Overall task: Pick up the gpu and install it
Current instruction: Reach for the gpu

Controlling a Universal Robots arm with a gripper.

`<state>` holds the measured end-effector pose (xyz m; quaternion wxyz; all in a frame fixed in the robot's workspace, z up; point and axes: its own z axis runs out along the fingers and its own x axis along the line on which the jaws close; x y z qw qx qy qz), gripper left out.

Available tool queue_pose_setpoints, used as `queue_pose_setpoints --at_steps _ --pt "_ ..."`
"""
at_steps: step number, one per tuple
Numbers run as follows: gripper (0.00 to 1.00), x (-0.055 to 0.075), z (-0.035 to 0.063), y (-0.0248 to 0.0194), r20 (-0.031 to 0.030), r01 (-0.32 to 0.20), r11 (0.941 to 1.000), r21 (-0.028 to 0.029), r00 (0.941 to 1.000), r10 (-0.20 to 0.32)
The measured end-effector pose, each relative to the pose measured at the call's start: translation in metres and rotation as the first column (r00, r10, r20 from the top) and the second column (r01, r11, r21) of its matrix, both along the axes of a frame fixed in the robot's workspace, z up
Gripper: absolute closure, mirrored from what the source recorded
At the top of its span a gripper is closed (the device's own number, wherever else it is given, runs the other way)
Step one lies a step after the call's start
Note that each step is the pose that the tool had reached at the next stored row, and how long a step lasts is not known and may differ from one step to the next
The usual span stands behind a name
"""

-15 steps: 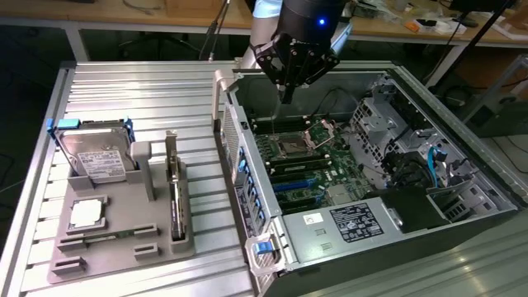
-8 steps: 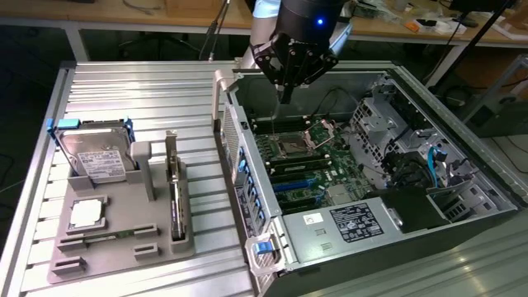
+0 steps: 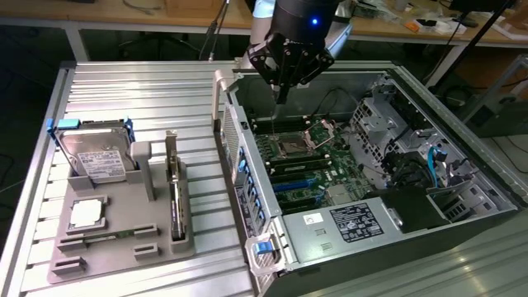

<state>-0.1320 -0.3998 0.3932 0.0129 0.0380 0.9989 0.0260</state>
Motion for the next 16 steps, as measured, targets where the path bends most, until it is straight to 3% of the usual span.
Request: queue_pose_setpoints --at_steps 16 --pt "0.89 -0.0092 -0.0001 0.0 0.0 0.0 1.0 0.0 1.0 0.0"
